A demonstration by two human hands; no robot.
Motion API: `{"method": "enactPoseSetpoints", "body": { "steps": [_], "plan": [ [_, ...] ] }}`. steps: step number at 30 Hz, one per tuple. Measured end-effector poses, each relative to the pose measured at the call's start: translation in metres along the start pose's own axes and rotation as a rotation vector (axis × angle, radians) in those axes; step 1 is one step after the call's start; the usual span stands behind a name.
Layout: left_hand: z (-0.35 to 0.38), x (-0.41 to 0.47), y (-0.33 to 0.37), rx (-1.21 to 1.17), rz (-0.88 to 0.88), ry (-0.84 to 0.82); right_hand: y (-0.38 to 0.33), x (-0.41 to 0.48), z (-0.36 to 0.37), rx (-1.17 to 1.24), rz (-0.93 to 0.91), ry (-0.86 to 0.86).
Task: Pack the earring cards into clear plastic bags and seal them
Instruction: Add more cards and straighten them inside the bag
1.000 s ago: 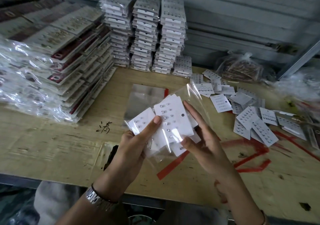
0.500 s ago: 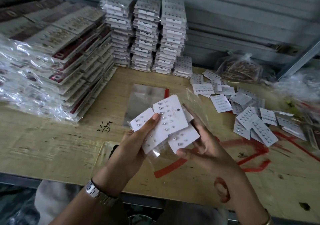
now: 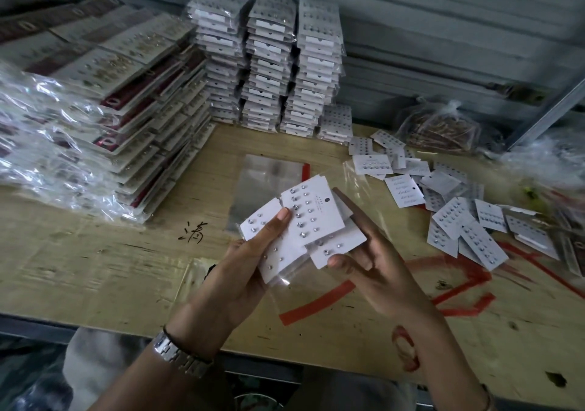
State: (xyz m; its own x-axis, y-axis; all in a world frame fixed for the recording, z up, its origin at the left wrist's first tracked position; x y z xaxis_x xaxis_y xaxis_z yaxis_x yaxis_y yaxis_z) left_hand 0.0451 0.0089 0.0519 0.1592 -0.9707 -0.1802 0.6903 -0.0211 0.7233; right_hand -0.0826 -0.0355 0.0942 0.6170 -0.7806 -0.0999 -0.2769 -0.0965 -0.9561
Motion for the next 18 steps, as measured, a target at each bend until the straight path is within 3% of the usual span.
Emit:
{"method": "enactPoseSetpoints", "body": {
  "steps": [10,18],
  "plan": [
    [-0.006,0.001,-0.005,-0.062,-0.071,0.030,0.002,0.000,0.000,-0.015,0.027,0.020],
    [-0.002,0.001,-0.004,-0.011,0.033,-0.014,-0.010,0.006,-0.001,-0.019,-0.097,0.252]
  ]
}}
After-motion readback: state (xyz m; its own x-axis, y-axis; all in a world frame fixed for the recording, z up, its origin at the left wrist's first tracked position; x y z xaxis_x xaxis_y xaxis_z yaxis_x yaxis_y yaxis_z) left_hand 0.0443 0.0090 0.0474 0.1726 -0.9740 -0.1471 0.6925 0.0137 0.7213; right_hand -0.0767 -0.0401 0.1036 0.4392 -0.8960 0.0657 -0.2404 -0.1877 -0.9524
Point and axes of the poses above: each hand's wrist, its own x-axis towards the middle knuckle, its own z-axis out of the palm, y = z × x, the point moved 9 cm from there along x, towards the middle knuckle, and after that the axes turned 13 degrees about z, right-handed, at the moved point
